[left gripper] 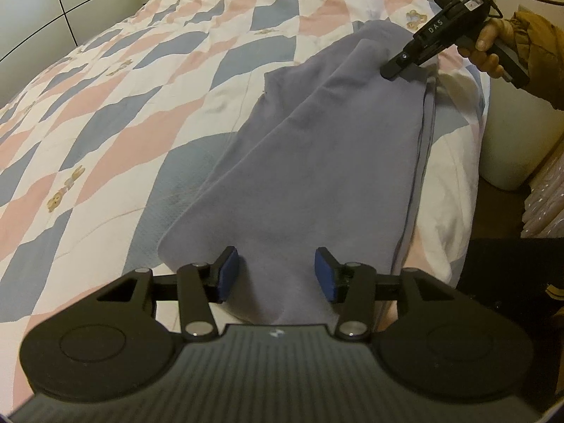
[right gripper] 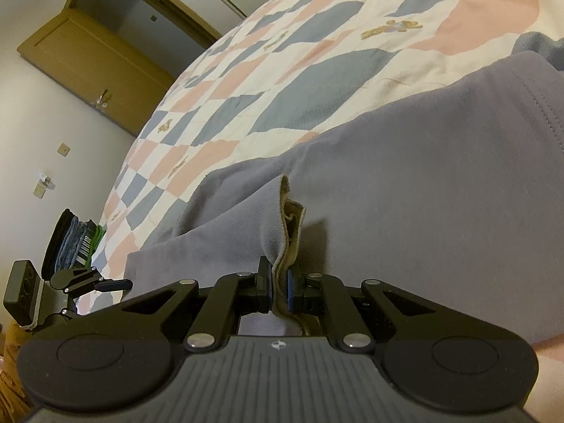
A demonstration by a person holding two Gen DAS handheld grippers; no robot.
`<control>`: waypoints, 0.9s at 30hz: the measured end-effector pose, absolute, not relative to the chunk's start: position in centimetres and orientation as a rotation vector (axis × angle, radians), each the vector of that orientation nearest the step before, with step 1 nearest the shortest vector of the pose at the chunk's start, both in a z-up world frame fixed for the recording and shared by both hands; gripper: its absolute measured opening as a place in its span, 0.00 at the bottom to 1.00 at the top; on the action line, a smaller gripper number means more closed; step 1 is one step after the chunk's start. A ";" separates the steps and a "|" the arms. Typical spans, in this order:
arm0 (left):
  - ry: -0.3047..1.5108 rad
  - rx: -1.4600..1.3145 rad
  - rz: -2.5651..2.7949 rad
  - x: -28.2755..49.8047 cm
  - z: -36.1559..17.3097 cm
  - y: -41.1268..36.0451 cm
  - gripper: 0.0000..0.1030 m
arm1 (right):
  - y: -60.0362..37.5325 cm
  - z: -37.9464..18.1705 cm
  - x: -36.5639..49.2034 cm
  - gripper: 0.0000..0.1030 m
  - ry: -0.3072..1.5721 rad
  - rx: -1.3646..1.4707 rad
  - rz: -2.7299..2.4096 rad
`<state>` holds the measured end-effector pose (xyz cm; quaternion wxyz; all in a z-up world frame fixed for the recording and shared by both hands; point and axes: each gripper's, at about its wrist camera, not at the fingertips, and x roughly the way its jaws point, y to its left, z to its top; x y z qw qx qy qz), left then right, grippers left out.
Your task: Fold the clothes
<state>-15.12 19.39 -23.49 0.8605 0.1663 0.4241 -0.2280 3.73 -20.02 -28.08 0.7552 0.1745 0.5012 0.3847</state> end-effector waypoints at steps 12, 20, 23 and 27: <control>0.897 0.359 -0.470 -15.1 -23.4 19.3 0.44 | -20.1 -27.6 3.5 0.07 1.086 0.371 0.842; 0.901 0.376 -0.457 -15.2 -23.2 19.1 0.45 | -20.5 -27.5 3.2 0.07 1.082 0.379 0.846; 0.900 0.380 -0.448 -15.3 -23.1 19.0 0.47 | -20.7 -27.5 3.0 0.07 1.083 0.382 0.843; 0.895 0.370 -0.429 -15.5 -22.9 19.1 0.49 | -21.0 -27.1 2.5 0.07 1.079 0.380 0.838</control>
